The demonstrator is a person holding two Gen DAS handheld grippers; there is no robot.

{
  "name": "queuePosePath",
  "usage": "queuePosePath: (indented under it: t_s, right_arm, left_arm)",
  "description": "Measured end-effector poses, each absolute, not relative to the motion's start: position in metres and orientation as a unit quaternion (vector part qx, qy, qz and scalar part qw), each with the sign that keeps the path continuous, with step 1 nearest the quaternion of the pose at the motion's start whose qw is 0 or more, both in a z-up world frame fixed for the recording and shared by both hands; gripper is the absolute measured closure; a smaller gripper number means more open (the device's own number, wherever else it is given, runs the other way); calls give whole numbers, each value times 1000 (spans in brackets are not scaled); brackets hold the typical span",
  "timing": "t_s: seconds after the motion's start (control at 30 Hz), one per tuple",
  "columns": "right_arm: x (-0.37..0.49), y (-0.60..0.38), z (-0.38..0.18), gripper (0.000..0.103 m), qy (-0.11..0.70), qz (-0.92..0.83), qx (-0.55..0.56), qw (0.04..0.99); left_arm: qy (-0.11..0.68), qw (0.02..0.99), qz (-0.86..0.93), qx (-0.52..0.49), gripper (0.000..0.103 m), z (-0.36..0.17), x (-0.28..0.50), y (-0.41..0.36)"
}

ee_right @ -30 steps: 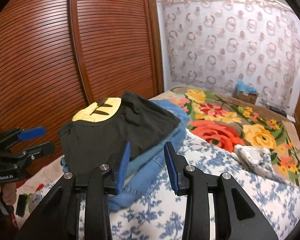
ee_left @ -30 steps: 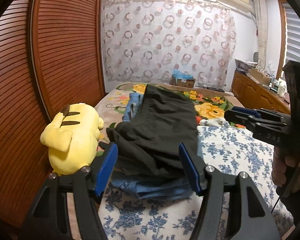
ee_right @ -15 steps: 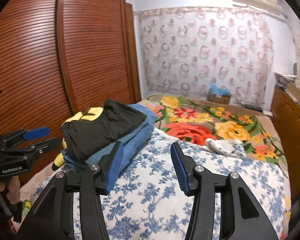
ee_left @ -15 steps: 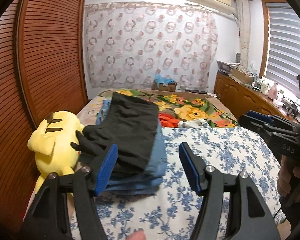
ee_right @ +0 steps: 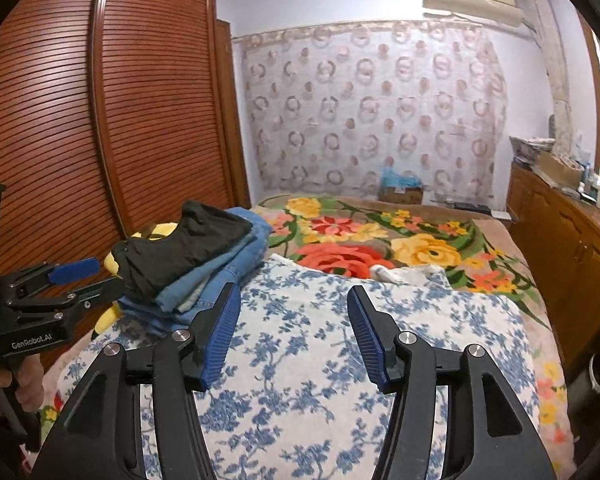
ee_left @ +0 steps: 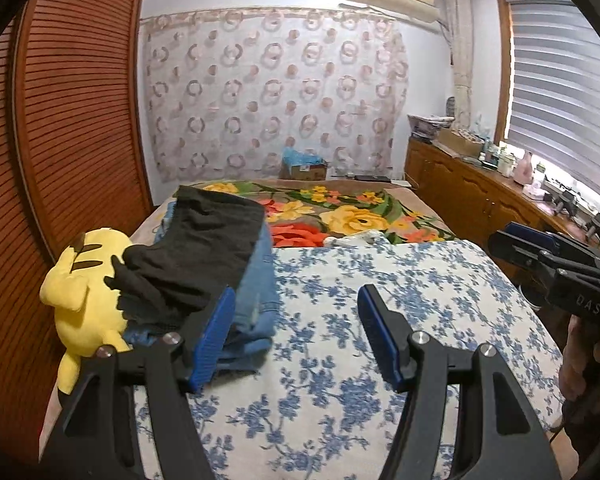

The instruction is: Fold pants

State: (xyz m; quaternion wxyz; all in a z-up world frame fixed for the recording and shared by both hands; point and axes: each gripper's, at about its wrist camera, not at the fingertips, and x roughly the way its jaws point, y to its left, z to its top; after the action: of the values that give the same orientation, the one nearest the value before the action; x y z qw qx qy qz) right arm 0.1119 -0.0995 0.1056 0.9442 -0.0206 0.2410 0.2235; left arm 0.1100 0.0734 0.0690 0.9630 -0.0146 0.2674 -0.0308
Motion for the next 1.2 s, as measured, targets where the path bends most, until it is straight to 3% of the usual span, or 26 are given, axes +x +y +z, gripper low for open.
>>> queuePosePath:
  t_s: [0.37, 1.2]
  right_arm:
    - [79, -140, 107, 28, 243, 182, -8, 953]
    - [17, -188, 135, 27, 191, 108, 19, 976]
  left_arm:
    - [264, 963, -59, 3, 40, 75, 94, 31]
    - [222, 971, -85, 14, 40, 114, 50, -14]
